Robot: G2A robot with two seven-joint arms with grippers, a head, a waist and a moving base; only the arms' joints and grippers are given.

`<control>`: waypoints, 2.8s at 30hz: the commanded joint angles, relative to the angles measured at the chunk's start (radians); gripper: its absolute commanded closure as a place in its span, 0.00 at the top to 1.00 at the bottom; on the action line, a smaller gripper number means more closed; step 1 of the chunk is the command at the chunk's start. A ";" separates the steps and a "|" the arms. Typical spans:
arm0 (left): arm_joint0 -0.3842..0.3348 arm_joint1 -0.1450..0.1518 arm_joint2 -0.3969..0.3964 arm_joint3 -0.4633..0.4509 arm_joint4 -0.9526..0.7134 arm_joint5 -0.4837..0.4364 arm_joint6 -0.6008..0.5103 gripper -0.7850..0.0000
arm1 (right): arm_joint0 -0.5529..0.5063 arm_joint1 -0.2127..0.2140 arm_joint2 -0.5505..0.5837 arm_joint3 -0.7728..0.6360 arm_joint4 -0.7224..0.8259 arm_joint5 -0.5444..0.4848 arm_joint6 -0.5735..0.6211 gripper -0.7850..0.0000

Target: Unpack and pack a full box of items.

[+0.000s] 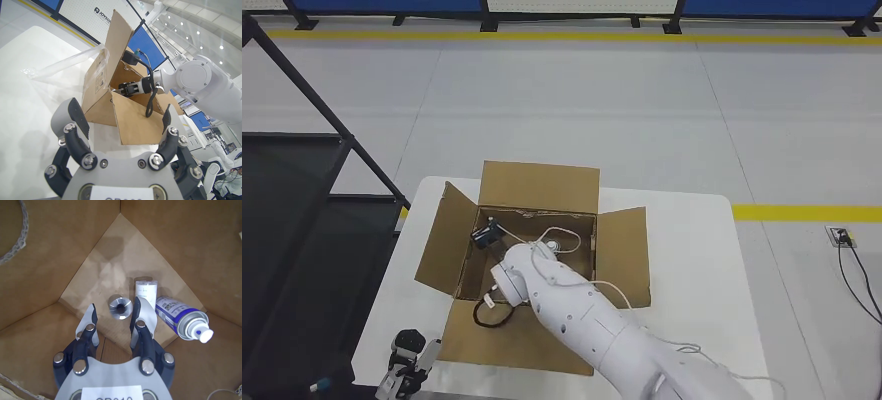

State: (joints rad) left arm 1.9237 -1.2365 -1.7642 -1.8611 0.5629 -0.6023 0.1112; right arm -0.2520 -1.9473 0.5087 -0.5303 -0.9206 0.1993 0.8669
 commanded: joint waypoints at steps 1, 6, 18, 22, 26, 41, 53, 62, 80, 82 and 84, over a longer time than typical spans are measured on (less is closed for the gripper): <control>0.000 0.000 0.000 0.000 0.000 0.000 0.000 1.00 | 0.005 0.001 0.012 -0.016 0.005 -0.012 -0.003 0.56; 0.000 0.000 0.000 0.000 0.000 0.000 0.000 1.00 | 0.000 0.038 0.079 -0.145 0.010 -0.067 0.019 0.62; -0.033 0.000 -0.022 -0.064 0.005 0.111 -0.040 1.00 | -0.566 0.283 0.496 -1.298 -0.315 -0.222 0.382 1.00; -0.065 0.001 -0.039 -0.094 -0.003 0.182 -0.068 1.00 | -0.726 0.315 0.584 -1.506 -0.348 -0.312 0.427 1.00; -0.080 0.001 -0.075 -0.114 -0.038 0.239 -0.082 1.00 | -0.726 0.315 0.584 -1.506 -0.348 -0.312 0.427 1.00; -0.160 0.008 -0.057 -0.134 -0.035 0.270 -0.195 1.00 | -0.796 0.332 0.811 -1.532 -0.079 -0.279 0.290 1.00; -0.309 0.017 0.027 -0.139 0.041 0.309 -0.340 1.00 | -0.878 0.375 1.205 -1.495 0.310 -0.212 0.300 1.00; -0.337 0.020 0.121 -0.154 0.150 0.291 -0.388 1.00 | -0.765 0.412 1.233 -1.289 0.265 -0.129 0.417 1.00; -0.415 0.018 0.264 -0.071 0.224 0.333 -0.440 1.00 | -0.603 0.449 1.085 -1.054 0.518 -0.269 0.550 1.00; -0.420 0.018 0.272 -0.063 0.224 0.336 -0.441 1.00 | -0.590 0.450 1.060 -1.045 0.566 -0.279 0.552 1.00; -0.424 0.018 0.278 -0.056 0.224 0.339 -0.443 1.00 | -0.572 0.450 1.033 -1.027 0.625 -0.289 0.542 1.00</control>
State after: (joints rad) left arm 1.5014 -1.2185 -1.4883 -1.9200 0.7870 -0.2649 -0.3311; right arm -0.8322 -1.4974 1.5525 -1.5658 -0.3209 -0.0863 1.4136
